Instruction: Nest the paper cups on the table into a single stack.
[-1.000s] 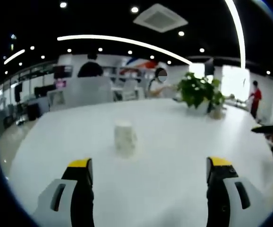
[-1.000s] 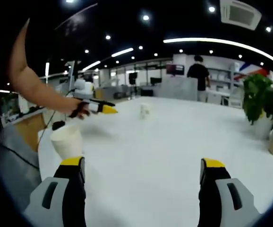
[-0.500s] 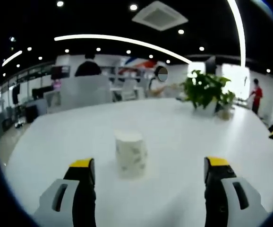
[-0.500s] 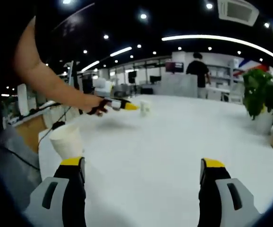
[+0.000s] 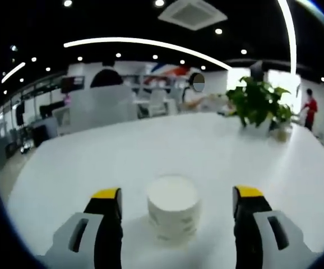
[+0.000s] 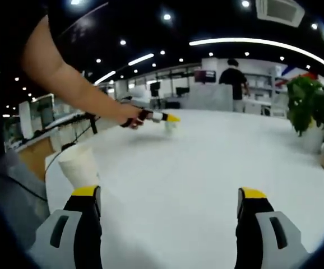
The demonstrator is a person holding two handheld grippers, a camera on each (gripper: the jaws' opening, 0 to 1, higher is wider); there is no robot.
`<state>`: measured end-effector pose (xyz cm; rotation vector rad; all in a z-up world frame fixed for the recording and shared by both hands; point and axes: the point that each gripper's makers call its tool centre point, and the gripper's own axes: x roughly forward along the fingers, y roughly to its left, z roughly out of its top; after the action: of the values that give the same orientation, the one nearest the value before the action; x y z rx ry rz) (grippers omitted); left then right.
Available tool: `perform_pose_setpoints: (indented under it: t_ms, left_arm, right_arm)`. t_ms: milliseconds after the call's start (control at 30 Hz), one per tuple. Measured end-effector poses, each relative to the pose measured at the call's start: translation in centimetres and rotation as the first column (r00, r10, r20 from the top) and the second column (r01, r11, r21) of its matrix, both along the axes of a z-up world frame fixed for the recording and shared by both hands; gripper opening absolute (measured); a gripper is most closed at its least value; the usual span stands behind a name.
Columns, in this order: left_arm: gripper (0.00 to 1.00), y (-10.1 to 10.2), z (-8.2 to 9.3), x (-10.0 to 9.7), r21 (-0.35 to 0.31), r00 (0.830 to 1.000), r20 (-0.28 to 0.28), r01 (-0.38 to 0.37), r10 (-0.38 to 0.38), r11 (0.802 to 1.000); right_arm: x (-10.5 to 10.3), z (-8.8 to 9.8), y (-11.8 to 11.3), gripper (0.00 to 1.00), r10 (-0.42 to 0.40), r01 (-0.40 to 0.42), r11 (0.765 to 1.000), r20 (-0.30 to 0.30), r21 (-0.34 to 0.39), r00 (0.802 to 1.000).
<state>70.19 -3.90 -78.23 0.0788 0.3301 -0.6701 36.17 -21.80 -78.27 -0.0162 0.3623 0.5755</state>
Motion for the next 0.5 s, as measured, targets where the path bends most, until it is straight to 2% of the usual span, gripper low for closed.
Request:
perform_pose_setpoints:
  t_ms: [200,267,300,333,367,400,500]
  left_arm:
    - [0.74,-0.1,-0.8,0.4,0.026,1.0,-0.005,0.009,-0.009,1.0]
    - [0.63,0.4,-1.0,0.5,0.065,1.0,0.009,0.005,-0.006,0.998]
    - [0.54,0.5,-1.0,0.5,0.063,1.0,0.006,0.005,-0.005,0.998]
    - [0.38,0.6,-1.2,0.3,0.064,1.0,-0.01,0.017,-0.017,0.998]
    - [0.4,0.7,-1.5,0.0,0.059,0.999,-0.036,0.017,-0.015,0.998]
    - [0.38,0.5,-1.6,-0.1,0.038,0.998,-0.05,0.024,-0.022,0.999]
    - [0.38,0.4,-1.4,-0.2,0.051,0.999,-0.032,0.043,-0.042,0.998]
  right_arm:
    - [-0.2,-0.4,-0.1,0.99,-0.007,0.007,1.0,-0.012,0.004,1.0]
    - [-0.2,-0.6,0.0,0.99,-0.005,0.005,1.0,-0.017,0.002,1.0]
    - [-0.2,-0.7,0.1,0.99,-0.002,0.002,1.0,-0.018,0.001,1.0]
    - [-0.2,-0.7,0.1,0.99,-0.002,0.002,1.0,-0.017,0.001,1.0]
    - [-0.1,-0.7,0.2,0.99,-0.002,0.002,1.0,-0.017,0.003,1.0]
    - [-0.1,-0.7,0.2,0.99,-0.003,0.003,1.0,-0.017,0.005,1.0]
    - [0.0,-0.5,0.4,0.99,-0.006,0.006,1.0,-0.015,0.012,1.0]
